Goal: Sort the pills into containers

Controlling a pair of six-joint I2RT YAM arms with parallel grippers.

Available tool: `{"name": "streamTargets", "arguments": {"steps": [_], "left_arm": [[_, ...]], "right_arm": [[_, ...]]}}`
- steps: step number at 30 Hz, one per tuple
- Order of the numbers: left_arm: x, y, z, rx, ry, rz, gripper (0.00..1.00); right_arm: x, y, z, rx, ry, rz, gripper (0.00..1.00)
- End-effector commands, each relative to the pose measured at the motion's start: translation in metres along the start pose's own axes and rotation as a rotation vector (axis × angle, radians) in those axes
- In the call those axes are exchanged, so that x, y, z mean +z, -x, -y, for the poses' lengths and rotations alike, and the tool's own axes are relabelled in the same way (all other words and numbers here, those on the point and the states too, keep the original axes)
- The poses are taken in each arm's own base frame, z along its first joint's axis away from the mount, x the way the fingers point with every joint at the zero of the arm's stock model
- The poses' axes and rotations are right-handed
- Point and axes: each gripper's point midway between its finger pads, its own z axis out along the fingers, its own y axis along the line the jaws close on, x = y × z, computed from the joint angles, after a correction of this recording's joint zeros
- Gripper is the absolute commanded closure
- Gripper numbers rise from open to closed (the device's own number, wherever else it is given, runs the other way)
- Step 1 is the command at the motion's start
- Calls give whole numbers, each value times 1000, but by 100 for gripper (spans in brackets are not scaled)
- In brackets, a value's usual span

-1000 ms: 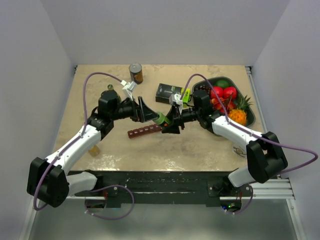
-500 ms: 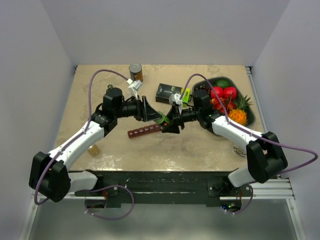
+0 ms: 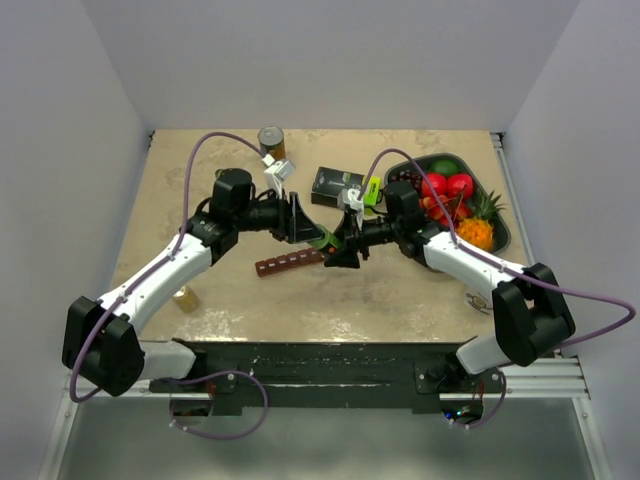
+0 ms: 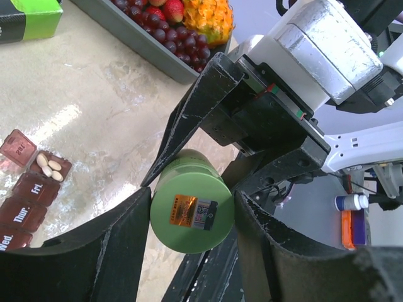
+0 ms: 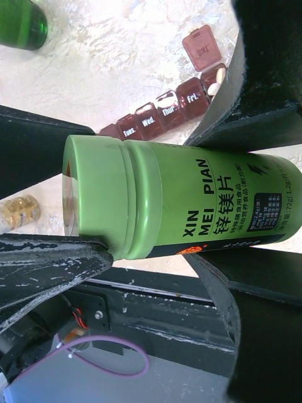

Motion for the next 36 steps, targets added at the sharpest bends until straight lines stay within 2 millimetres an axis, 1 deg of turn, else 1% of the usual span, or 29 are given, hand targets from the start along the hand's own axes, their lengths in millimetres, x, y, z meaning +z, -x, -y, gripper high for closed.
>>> {"name": "streamTargets", "arguments": {"steps": [1, 2, 4, 5, 6, 8, 9, 10, 11, 12, 14, 15, 16, 17, 18, 20, 21, 22, 23, 24, 25, 26, 27, 28, 30, 31, 34, 35, 36], "left_arm": [[3, -11, 0, 50, -6, -58, 54], [4, -12, 1, 75, -20, -58, 60], [4, -19, 9, 103, -88, -82, 67], [4, -21, 10, 157, -115, -85, 73], [3, -26, 14, 183, -156, -104, 75], [2, -36, 13, 277, -208, -140, 77], [1, -42, 14, 309, -241, -167, 77], [-1, -48, 16, 356, -278, -193, 77], [-6, -60, 13, 446, -313, -233, 77], [-8, -60, 15, 493, -336, -240, 77], [-13, -63, 17, 600, -375, -234, 75], [-14, -61, 17, 641, -365, -225, 74], [-14, -56, 17, 676, -359, -206, 71], [-13, -52, 11, 667, -314, -198, 69], [-13, -47, 10, 661, -303, -186, 67], [-13, -35, 8, 627, -257, -157, 56], [-16, -30, 11, 630, -246, -133, 50], [-17, -21, 16, 625, -234, -96, 37], [-18, -21, 14, 613, -218, -81, 31], [-24, -15, 22, 637, -210, -39, 26], [-26, -8, 26, 634, -207, 0, 17], [-28, -8, 27, 627, -198, 17, 13], [-34, -4, 33, 641, -200, 45, 9], [-36, -1, 37, 633, -203, 65, 2], [-41, 0, 41, 642, -211, 81, 1], [-43, 0, 45, 606, -218, 86, 1], [-48, 5, 55, 602, -239, 114, 1], [-49, 3, 56, 570, -242, 110, 1], [-52, 9, 63, 590, -255, 137, 1]], "right_arm": [[-1, 41, -4, -91, 22, 82, 100], [-1, 41, -6, -81, 30, 86, 100], [-1, 46, -10, -69, 56, 103, 100], [0, 45, -13, -60, 69, 106, 100], [0, 47, -15, -57, 79, 113, 100], [-1, 48, -24, -39, 124, 129, 100], [-1, 55, -27, -74, 144, 157, 100], [-1, 56, -32, -11, 162, 163, 100], [-2, 53, -39, 7, 190, 166, 100], [0, 57, -44, -13, 211, 181, 100], [3, 56, -51, 12, 235, 177, 100], [9, 55, -59, 10, 261, 170, 100], [12, 54, -62, 14, 273, 164, 100], [17, 53, -69, 10, 295, 158, 100], [19, 51, -71, 12, 302, 153, 100], [23, 49, -73, 8, 308, 146, 100], [25, 46, -72, 20, 306, 134, 100], [25, 46, -71, -2, 303, 134, 100], [26, 45, -70, -6, 297, 130, 100], [25, 44, -69, 2, 294, 121, 100], [26, 43, -67, -15, 285, 120, 100], [26, 43, -66, -18, 283, 117, 100], [26, 42, -67, -15, 284, 112, 100], [26, 42, -66, -22, 279, 113, 100], [27, 41, -65, -19, 278, 109, 100], [27, 41, -64, -27, 275, 109, 100], [28, 39, -63, -28, 269, 99, 100], [28, 39, -62, -24, 262, 97, 100], [27, 37, -61, -41, 259, 93, 100]]}}
